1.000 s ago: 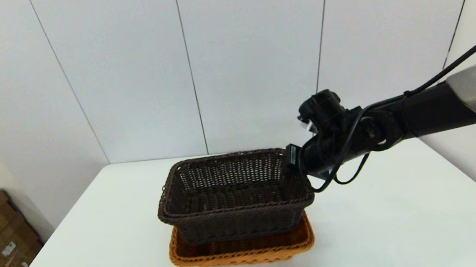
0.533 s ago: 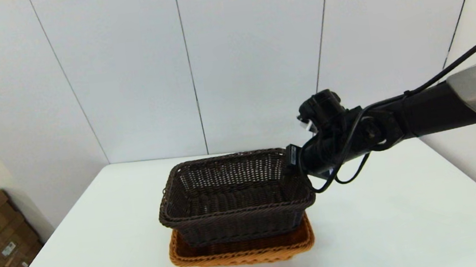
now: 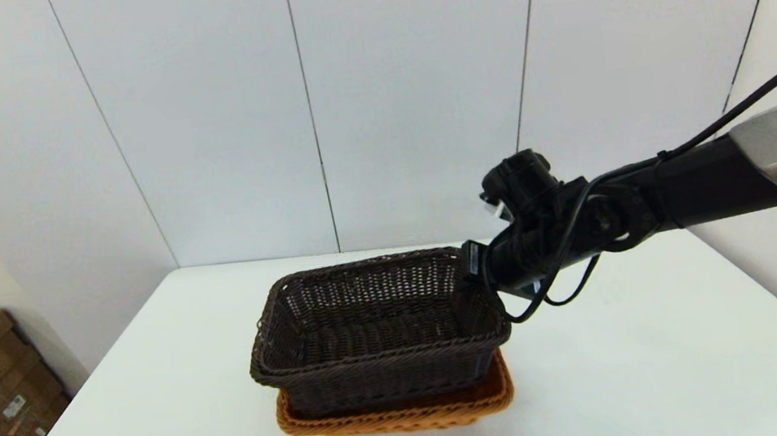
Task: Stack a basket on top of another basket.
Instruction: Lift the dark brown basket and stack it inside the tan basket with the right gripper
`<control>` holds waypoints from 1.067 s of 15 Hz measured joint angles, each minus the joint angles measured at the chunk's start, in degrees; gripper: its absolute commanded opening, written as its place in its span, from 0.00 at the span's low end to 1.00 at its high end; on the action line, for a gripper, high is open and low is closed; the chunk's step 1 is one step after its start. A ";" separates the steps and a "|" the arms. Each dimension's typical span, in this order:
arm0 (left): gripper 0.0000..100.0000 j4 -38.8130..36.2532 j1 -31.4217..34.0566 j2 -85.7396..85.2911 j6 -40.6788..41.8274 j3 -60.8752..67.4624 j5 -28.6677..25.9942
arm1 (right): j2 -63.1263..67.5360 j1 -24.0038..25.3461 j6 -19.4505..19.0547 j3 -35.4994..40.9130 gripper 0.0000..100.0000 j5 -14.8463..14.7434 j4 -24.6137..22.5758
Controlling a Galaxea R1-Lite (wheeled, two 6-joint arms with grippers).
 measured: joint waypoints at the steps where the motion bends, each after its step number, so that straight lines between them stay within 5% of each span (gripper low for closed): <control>1: 1.00 0.02 0.00 0.00 0.00 0.00 0.00 | -0.05 0.15 0.55 -0.02 0.00 -0.02 -0.02; 14: 1.00 0.02 0.00 0.00 0.00 0.00 -0.02 | -0.02 0.23 1.79 -0.11 0.00 0.00 -0.05; 15: 1.00 0.02 0.00 0.00 0.00 0.00 -0.02 | -0.02 0.21 1.74 -0.11 1.00 0.00 -0.06; 16: 1.00 0.02 0.00 0.00 0.00 0.00 0.00 | -0.02 0.17 1.74 -0.09 1.00 0.02 -0.06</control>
